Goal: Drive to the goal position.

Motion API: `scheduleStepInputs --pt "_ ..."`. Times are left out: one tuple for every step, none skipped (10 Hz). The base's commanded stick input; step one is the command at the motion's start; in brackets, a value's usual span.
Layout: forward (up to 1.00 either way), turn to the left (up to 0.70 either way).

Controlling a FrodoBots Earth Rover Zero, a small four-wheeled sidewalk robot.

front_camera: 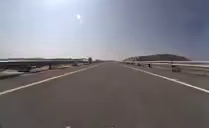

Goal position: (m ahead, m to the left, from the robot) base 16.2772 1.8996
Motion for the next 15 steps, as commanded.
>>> scheduleStepInputs --pt "1.0 0.0" --pt "1.0 0.0" --pt "1.0 0.0" --pt "1.0 0.0" --pt "1.0 0.0" --pt "1.0 0.0" --pt "1.0 0.0" --pt "1.0 0.0" --pt "1.0 0.0" --pt "1.0 0.0" --pt "1.0 0.0" --pt "1.0 0.0" --pt "1.0 0.0" --pt "1.0 0.0" --pt "1.0 0.0"
